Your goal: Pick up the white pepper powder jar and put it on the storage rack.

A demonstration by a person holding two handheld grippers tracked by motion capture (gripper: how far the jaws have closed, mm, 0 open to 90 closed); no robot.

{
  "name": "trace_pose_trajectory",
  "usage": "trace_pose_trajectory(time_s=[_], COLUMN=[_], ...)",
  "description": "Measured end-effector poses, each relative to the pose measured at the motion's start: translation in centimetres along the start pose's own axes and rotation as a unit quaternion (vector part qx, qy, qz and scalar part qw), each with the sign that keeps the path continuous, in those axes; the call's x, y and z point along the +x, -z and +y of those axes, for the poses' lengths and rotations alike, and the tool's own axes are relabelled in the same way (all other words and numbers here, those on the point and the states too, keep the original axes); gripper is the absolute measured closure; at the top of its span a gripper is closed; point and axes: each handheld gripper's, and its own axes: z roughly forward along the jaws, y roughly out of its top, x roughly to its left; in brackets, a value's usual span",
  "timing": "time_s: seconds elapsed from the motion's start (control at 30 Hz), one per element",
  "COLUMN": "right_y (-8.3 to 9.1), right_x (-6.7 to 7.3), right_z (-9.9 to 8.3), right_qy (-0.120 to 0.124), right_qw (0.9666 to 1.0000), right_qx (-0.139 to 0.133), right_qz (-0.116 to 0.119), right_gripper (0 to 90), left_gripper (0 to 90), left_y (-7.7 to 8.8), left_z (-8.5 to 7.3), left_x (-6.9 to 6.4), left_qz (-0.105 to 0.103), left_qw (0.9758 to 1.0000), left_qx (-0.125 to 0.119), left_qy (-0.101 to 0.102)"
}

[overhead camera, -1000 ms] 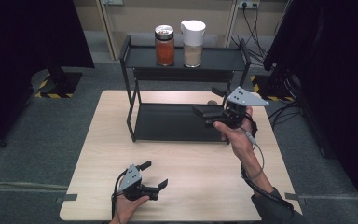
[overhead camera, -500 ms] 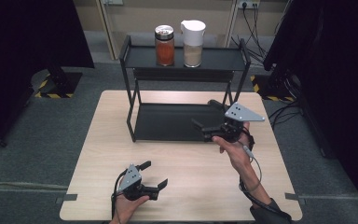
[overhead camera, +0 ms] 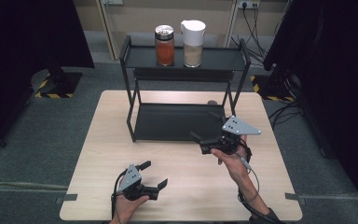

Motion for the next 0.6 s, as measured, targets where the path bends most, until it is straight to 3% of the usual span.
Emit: trace_pose_trajectory(time_s=[0.6], right_y=[0.9], right_x=[1.8], right_z=[-3.2], right_qy=[0.01], right_qw=[0.9997], right_qx=[0.021], right_qz=[-0.006], right_gripper=[0.4], left_gripper=[2.7], left_y=[0.0], left_z=[0.0], left_x=[0.0], left_qz=[0.002], left_qw=[1.0], left_qx=[-0.001], left_qy=[0.001])
